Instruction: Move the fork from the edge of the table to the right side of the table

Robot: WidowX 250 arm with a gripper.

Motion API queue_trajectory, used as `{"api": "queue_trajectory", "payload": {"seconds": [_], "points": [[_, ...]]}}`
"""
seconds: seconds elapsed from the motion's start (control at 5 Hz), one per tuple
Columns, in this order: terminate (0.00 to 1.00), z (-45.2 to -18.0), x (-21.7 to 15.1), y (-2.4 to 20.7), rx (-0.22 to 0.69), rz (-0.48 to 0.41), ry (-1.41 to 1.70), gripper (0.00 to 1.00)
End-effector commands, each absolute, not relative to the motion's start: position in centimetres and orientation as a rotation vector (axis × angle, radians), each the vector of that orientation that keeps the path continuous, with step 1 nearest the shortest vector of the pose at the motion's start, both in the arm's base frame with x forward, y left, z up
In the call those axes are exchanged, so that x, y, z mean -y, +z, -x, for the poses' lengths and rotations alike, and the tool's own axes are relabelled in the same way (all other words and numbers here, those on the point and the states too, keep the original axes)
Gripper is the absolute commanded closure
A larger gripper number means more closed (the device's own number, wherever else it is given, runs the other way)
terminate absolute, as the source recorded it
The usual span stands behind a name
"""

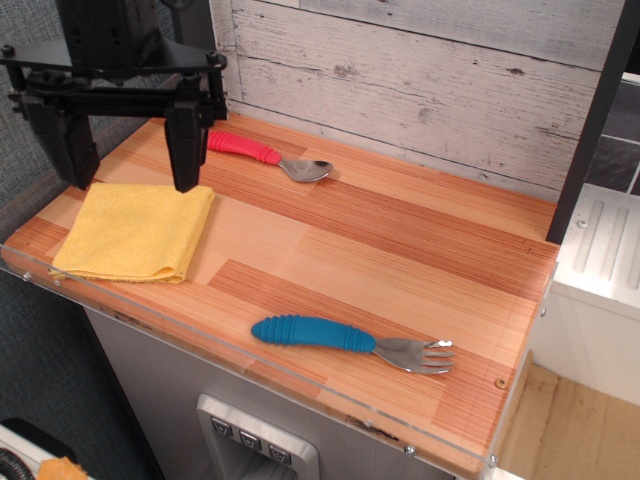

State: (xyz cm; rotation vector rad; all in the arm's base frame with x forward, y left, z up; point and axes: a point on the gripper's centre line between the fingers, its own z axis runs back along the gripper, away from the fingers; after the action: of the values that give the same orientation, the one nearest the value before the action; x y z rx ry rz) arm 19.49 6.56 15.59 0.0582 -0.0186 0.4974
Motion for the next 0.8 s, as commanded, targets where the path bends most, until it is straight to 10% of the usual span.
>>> {"api": "queue_trajectory", "payload": {"seconds": [0.0,0.6], "points": [[0.00,-19.5,-6.6,15.6,0.019,-0.058,0.497,0.00],[0.00,-23.1,-1.8,12.0,-0.081,-0.222,-0.201,0.00]]}}
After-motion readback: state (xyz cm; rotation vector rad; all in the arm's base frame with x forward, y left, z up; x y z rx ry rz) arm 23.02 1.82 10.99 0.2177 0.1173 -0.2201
